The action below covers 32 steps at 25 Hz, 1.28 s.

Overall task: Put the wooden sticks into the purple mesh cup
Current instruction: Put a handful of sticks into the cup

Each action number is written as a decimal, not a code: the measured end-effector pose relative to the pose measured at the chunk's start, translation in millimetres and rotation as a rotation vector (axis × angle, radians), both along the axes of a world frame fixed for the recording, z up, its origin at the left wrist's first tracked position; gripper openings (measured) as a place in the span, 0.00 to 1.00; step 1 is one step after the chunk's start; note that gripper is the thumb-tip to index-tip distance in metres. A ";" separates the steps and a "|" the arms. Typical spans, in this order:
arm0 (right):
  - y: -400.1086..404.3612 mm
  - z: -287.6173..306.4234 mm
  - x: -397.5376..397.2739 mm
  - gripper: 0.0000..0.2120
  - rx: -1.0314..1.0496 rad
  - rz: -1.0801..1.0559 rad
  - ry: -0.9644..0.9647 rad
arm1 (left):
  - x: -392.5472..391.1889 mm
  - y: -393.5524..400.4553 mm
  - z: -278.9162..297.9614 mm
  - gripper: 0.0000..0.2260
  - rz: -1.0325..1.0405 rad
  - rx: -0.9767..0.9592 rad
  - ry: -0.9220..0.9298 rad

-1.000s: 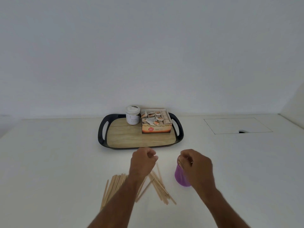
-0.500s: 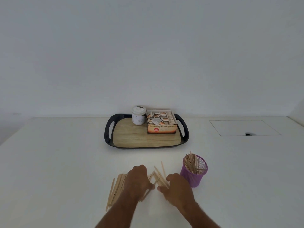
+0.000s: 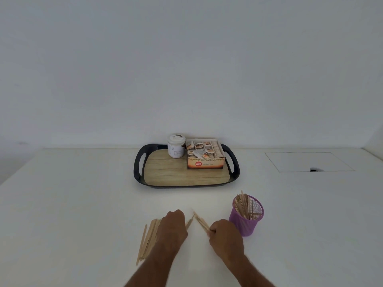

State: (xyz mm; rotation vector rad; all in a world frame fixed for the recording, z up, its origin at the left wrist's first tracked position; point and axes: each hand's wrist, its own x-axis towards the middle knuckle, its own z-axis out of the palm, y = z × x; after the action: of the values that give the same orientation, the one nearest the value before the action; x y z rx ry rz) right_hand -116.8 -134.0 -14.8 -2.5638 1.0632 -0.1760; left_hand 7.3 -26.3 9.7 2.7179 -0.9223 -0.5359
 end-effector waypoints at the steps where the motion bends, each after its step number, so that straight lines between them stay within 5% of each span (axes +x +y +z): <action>1: 0.3 0.5 0.1 0.08 0.001 -0.014 -0.009 | 0.4 0.9 -1.0 0.07 0.004 -0.011 0.007; 16: 2.9 15.2 -4.0 0.03 0.009 -0.040 -0.205 | -6.7 0.1 22.0 0.08 0.145 -0.425 0.099; 21: -0.2 39.1 -14.2 0.10 0.088 -0.094 -0.454 | -16.9 -20.0 37.1 0.09 0.170 -0.669 0.229; 27: -27.1 89.3 -40.9 0.06 0.083 -0.243 -0.833 | -37.3 -51.5 61.7 0.08 0.142 -0.911 0.381; 32: -64.5 89.3 -50.6 0.05 0.057 -0.360 -0.891 | -51.6 -78.7 73.8 0.08 0.074 -0.983 0.406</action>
State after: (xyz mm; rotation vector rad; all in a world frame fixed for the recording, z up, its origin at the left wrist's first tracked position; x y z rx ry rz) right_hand -167.4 -198.4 74.5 -1.8454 1.0839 -1.2128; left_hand -44.3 -105.0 83.5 1.6740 -0.7013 -0.4298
